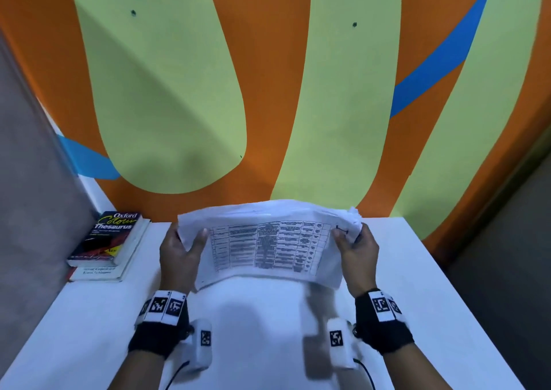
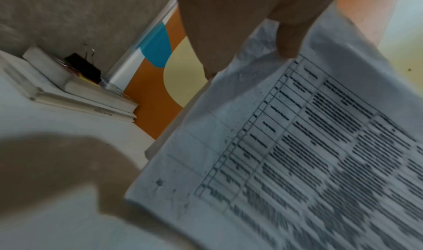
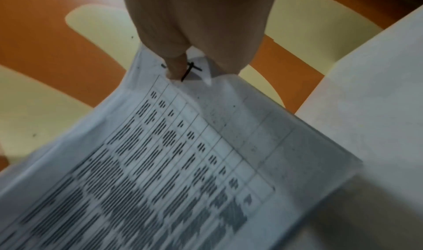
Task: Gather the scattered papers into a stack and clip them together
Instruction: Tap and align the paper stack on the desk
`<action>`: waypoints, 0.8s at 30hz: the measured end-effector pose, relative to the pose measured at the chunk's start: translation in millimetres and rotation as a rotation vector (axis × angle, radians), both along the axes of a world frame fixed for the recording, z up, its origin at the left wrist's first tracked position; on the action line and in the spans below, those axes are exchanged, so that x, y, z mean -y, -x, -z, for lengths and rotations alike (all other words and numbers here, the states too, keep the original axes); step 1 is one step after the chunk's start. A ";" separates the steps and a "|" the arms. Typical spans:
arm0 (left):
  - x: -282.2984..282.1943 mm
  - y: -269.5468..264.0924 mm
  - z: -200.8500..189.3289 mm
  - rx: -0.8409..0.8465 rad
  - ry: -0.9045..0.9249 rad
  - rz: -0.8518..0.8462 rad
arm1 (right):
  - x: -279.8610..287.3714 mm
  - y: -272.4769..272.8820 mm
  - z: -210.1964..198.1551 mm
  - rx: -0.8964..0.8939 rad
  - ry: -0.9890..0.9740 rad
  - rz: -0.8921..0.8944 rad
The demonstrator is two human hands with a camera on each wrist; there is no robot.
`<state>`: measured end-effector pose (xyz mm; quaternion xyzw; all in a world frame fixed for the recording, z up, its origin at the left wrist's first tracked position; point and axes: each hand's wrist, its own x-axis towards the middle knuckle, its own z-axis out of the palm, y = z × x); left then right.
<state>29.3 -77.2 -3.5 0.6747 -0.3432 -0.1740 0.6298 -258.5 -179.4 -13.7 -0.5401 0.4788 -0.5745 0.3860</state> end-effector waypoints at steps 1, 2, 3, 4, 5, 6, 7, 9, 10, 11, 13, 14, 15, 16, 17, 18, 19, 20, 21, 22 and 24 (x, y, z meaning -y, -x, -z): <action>-1.9 -2.0 1.8 -0.017 0.021 0.035 | 1.3 2.2 2.9 0.014 -0.026 -0.040; -3.3 -3.7 4.6 -0.022 0.015 0.076 | 1.6 3.9 7.6 0.005 -0.060 -0.098; -5.0 -2.7 5.9 -0.012 -0.018 0.109 | -0.4 5.1 13.4 -0.025 -0.097 -0.139; -5.9 -1.7 7.4 0.010 -0.035 0.133 | -3.7 5.5 16.6 -0.060 -0.119 -0.147; -6.3 -2.0 8.0 0.038 -0.044 0.130 | -4.7 6.0 20.5 -0.074 -0.110 -0.142; -5.6 -2.4 6.1 0.059 -0.015 0.121 | -4.7 6.1 20.2 -0.073 -0.088 -0.128; -6.4 -3.3 2.2 0.049 0.022 0.116 | -4.8 7.1 19.0 -0.047 -0.068 -0.127; -7.4 -4.7 -4.4 -0.017 0.110 0.137 | -0.1 10.6 17.1 -0.009 -0.043 -0.147; -6.7 -5.8 -5.2 -0.044 0.128 0.154 | 1.7 11.5 18.3 -0.022 -0.048 -0.171; -6.1 -5.8 -4.5 -0.057 0.103 0.167 | 2.1 11.6 20.4 -0.050 -0.067 -0.184; -5.7 -3.6 -2.9 -0.052 0.051 0.167 | 1.0 9.0 23.8 -0.077 -0.096 -0.148; -4.7 -3.8 -5.0 -0.026 0.044 0.145 | 0.2 7.5 20.2 -0.076 -0.088 -0.125; -4.1 -4.2 -8.0 0.007 0.045 0.111 | -1.1 6.3 15.8 -0.070 -0.066 -0.114; -3.7 -5.3 -11.7 0.024 0.058 0.087 | -2.1 5.7 10.5 -0.054 -0.039 -0.111; -3.4 -6.4 -16.1 0.034 0.081 0.075 | -3.2 5.4 3.9 -0.027 -0.010 -0.107; -3.1 -8.3 -19.0 0.045 0.117 0.082 | -3.8 6.0 -0.9 0.003 0.017 -0.111; -2.6 -8.8 -19.8 0.055 0.139 0.099 | -3.7 6.7 -1.7 0.020 0.024 -0.119; -1.8 -9.1 -17.3 0.058 0.135 0.125 | -3.8 6.8 -0.5 0.015 0.013 -0.138; -1.2 -8.1 -11.6 0.053 0.087 0.146 | -5.2 5.7 3.2 -0.007 -0.010 -0.162; -0.1 -6.5 -4.2 0.052 0.026 0.149 | -7.1 3.9 8.2 -0.049 -0.034 -0.179; 0.3 -3.1 8.0 0.060 -0.067 0.090 | -10.2 0.6 14.1 -0.118 -0.045 -0.153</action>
